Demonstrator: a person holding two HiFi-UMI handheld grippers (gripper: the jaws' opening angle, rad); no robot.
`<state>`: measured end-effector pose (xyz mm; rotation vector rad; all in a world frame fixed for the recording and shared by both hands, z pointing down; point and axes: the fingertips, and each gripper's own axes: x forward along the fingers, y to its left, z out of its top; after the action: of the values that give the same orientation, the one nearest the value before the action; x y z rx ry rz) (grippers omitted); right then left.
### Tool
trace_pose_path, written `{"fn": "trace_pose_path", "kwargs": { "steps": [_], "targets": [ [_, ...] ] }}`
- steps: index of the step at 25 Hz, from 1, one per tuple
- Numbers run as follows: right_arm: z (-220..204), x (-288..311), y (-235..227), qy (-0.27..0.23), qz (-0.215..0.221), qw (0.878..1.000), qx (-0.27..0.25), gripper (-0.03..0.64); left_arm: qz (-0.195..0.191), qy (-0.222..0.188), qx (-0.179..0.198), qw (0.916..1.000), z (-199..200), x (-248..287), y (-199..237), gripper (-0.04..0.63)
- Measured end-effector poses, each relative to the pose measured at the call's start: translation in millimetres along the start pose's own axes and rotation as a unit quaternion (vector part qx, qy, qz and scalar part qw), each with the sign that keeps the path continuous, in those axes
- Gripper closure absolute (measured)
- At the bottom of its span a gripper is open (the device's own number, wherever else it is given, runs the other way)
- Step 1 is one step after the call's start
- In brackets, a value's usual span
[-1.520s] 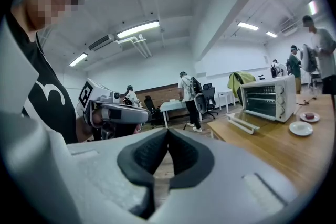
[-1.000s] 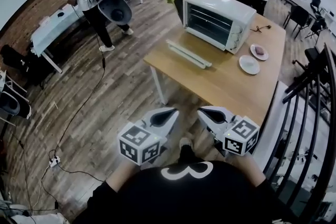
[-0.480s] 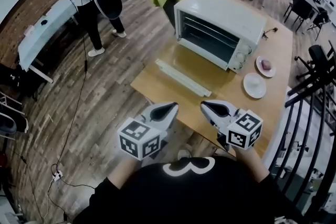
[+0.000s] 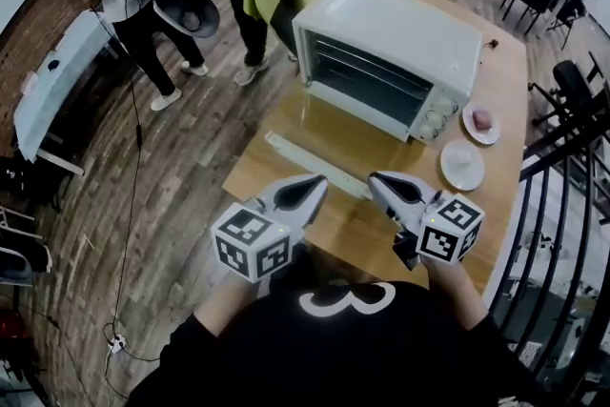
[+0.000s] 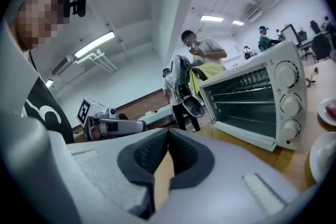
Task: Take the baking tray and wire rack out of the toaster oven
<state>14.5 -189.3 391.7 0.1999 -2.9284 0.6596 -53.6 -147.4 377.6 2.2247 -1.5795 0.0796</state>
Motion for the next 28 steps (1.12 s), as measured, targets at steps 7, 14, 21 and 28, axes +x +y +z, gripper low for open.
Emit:
{"fn": "trace_pose_path", "kwargs": {
  "steps": [7,14,21,28],
  "targets": [
    [34,26,-66,-0.061,-0.061,0.995,0.049,0.614,-0.088,0.016,-0.009,0.9960,36,70,51,0.581],
    [71,54,-120,-0.128,-0.131,0.978,0.096,0.540,-0.165,0.004,-0.121,0.9789,79,124,119,0.459],
    [79,61,-171,-0.217,-0.182,0.941,0.183,0.491,-0.183,-0.039,-0.253,0.9494,88,169,181,0.414],
    [56,59,-233,-0.311,-0.239,0.870,0.297,0.476,-0.169,-0.059,-0.360,0.9156,82,214,231,0.376]
  ]
}}
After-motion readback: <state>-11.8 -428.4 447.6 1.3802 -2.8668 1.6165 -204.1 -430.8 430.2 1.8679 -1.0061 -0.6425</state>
